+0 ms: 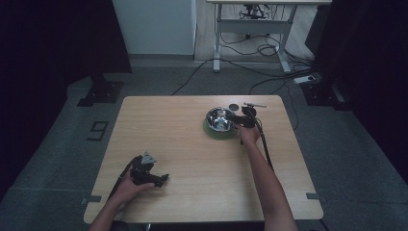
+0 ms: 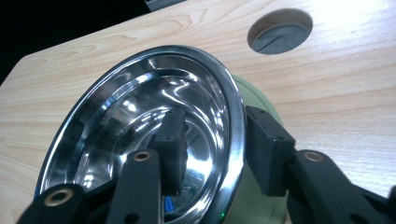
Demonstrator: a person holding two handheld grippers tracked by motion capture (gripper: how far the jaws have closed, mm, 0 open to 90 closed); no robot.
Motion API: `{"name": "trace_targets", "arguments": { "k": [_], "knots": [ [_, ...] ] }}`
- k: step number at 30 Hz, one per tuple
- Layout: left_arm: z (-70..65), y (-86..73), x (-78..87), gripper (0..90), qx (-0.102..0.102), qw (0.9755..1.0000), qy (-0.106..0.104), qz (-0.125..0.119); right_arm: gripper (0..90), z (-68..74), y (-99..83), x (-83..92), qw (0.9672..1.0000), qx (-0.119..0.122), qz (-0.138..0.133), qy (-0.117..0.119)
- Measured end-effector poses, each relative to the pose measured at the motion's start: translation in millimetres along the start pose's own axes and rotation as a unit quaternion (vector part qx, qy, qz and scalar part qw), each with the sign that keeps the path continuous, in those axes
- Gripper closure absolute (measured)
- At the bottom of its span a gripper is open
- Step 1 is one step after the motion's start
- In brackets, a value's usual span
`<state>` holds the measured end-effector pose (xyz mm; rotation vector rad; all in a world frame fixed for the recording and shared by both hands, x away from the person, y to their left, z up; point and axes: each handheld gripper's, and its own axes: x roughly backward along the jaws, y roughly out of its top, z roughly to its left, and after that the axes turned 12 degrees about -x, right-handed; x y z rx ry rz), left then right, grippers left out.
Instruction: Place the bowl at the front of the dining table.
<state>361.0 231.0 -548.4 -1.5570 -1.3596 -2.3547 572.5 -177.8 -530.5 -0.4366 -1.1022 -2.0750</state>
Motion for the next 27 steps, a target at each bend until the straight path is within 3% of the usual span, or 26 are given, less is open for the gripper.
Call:
{"name": "trace_targets", "arguments": {
  "k": [9, 13, 17, 27],
  "knots": [
    [0.0, 0.0, 0.1, 0.0, 0.0, 1.0, 0.0, 0.001, 48.2, 10.6, -1.3, 14.3, 0.9991, 0.043, -0.005, -0.008],
    [-0.3, 0.1, 0.1, 0.0, -0.002, 1.0, -0.001, 0.001, 46.4, 10.6, -3.8, 24.0, 0.9989, 0.041, -0.021, -0.005],
    [-0.6, 0.2, 0.1, 0.0, -0.003, 1.0, -0.001, 0.001, 45.0, 9.7, -4.6, 33.9, 0.9981, 0.059, -0.018, -0.01],
    [-0.7, 0.3, 0.1, 0.0, -0.003, 1.0, -0.002, 0.001, 44.1, 6.6, -12.1, 58.4, 0.9964, 0.082, -0.02, 0.004]
  ]
}}
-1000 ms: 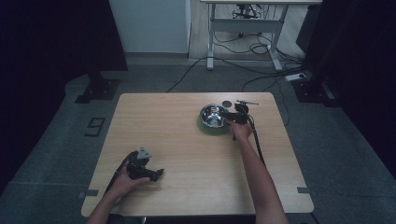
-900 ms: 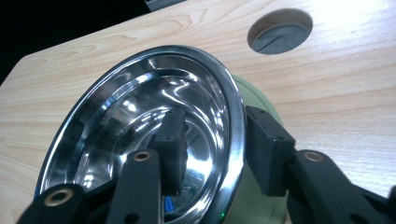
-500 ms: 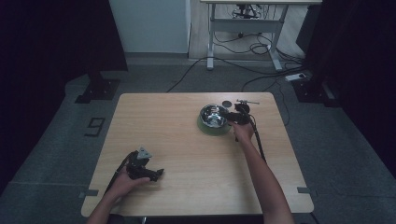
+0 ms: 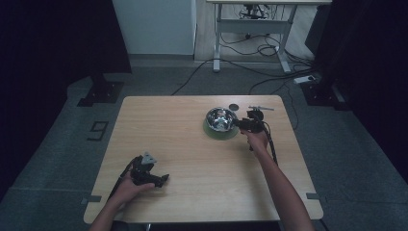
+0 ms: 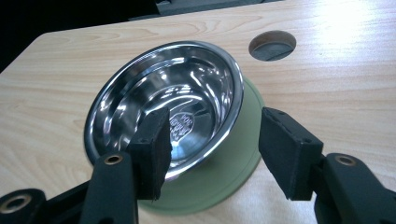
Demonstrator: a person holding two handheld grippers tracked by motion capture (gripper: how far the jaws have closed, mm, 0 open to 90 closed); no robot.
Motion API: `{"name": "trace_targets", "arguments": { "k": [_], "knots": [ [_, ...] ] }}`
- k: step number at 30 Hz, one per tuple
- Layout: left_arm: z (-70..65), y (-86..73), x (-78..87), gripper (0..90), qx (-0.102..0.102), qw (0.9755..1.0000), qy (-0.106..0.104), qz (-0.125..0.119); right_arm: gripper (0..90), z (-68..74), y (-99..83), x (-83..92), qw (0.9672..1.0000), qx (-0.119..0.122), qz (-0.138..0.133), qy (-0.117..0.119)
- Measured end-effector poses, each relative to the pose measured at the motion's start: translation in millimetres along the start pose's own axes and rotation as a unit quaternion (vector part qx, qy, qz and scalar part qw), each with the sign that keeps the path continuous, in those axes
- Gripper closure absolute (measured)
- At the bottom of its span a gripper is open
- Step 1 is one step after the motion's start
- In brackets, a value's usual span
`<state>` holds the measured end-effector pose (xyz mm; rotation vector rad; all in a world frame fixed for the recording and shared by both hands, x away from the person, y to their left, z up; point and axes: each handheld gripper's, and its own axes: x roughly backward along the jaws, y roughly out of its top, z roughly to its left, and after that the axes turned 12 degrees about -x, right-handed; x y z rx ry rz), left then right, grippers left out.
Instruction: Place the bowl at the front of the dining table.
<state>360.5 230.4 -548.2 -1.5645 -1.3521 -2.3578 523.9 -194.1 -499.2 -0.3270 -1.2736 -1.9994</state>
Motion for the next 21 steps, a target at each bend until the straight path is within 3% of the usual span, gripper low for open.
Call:
{"name": "trace_targets", "arguments": {
  "k": [21],
  "knots": [
    [-0.1, 0.0, 0.0, 0.0, 0.0, 1.0, 0.0, 0.0, 42.4, 2.1, -27.7, 52.9, 0.9984, 0.047, 0.015, 0.028]
  ]
}}
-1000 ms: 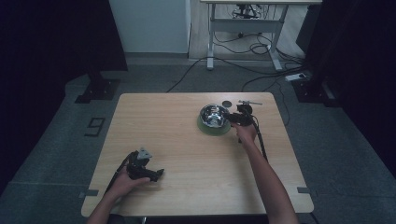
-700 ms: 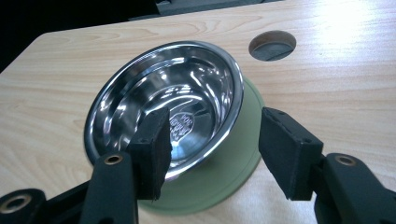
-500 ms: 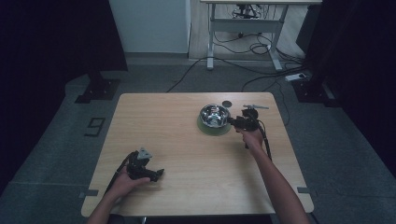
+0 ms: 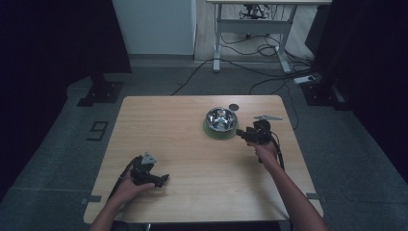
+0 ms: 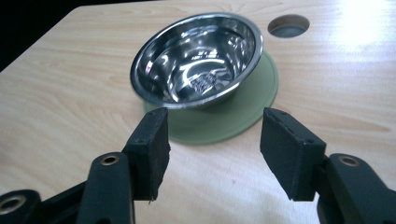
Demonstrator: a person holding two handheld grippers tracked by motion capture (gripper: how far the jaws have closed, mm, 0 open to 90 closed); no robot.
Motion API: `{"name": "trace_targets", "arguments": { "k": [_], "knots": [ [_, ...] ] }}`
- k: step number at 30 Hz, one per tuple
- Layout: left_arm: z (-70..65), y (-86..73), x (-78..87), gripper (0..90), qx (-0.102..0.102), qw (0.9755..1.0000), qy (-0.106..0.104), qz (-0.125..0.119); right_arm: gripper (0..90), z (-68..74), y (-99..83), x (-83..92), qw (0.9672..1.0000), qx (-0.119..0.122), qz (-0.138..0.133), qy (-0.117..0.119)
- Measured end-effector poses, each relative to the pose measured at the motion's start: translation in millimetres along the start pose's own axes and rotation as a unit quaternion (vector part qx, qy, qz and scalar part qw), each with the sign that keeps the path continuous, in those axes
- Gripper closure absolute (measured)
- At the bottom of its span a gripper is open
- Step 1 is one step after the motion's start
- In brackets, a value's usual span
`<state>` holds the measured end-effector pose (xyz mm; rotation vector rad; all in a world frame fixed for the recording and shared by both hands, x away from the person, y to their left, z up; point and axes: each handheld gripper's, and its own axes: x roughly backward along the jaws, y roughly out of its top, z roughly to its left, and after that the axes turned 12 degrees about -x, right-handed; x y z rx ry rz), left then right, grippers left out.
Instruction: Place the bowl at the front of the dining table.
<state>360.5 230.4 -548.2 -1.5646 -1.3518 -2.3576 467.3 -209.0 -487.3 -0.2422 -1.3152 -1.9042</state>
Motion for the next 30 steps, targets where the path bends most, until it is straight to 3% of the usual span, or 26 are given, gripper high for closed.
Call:
{"name": "trace_targets", "arguments": {
  "k": [13, 30],
  "knots": [
    [0.0, 0.0, 0.0, 0.0, 0.0, 1.0, 0.0, 0.0, 42.2, -0.6, -29.2, 29.3, 0.9999, 0.002, 0.009, 0.012],
    [-0.1, 0.0, 0.0, 0.0, 0.0, 1.0, 0.0, 0.0, 41.5, -5.0, -64.8, 47.3, 0.9987, 0.014, 0.047, 0.011]
  ]
}}
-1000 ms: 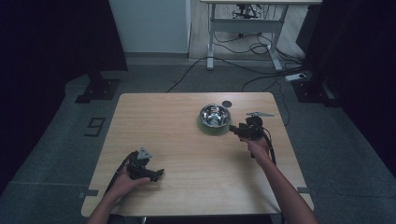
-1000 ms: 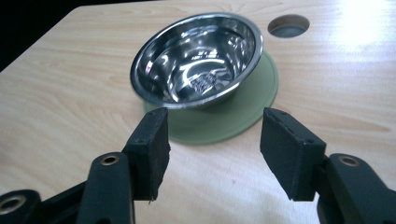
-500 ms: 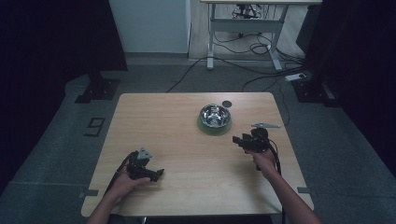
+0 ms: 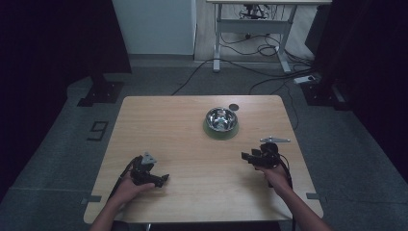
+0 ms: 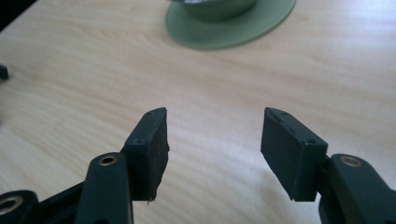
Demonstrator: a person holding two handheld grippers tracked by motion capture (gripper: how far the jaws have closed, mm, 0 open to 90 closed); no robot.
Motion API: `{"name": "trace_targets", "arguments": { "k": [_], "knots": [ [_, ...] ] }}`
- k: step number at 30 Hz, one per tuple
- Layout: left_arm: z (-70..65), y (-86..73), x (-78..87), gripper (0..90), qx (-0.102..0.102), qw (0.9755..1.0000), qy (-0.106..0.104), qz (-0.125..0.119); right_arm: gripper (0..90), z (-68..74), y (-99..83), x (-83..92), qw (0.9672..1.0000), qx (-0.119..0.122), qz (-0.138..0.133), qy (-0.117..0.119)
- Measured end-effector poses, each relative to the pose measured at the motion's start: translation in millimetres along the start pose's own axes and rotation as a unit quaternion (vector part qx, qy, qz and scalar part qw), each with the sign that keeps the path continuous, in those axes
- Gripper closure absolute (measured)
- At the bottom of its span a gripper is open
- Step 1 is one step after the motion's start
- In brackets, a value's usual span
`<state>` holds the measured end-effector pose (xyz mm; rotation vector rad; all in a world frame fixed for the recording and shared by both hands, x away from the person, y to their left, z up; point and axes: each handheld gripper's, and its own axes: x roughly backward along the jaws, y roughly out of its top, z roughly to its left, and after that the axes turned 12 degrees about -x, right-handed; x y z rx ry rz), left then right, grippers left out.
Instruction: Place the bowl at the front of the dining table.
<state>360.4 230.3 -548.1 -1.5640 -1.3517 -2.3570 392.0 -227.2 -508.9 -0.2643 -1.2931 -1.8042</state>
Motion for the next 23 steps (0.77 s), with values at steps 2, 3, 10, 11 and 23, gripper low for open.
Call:
{"name": "trace_targets", "arguments": {
  "k": [2, 3, 10, 11, 23],
  "knots": [
    [0.0, 0.0, 0.0, 0.0, 0.0, 1.0, 0.0, 0.0, 41.5, -0.6, -4.8, -0.3, 1.0, 0.003, 0.007, -0.001],
    [0.0, 0.0, 0.0, 0.0, 0.0, 1.0, 0.0, 0.0, 41.2, -1.0, -8.0, -0.8, 0.9999, 0.004, 0.011, -0.001],
    [0.0, 0.0, 0.0, 0.0, 0.0, 1.0, 0.0, 0.0, 40.1, -6.6, -25.7, -11.9, 0.9989, 0.01, 0.044, -0.011],
    [0.0, 0.0, 0.0, 0.0, 0.0, 1.0, 0.0, 0.0, 40.1, -6.6, -28.7, -13.7, 0.9986, 0.014, 0.048, -0.015],
    [0.0, 0.0, 0.0, 0.0, 0.0, 1.0, 0.0, 0.0, 37.0, -3.7, -31.7, -18.6, 0.9979, 0.04, 0.045, -0.022]
  ]
}}
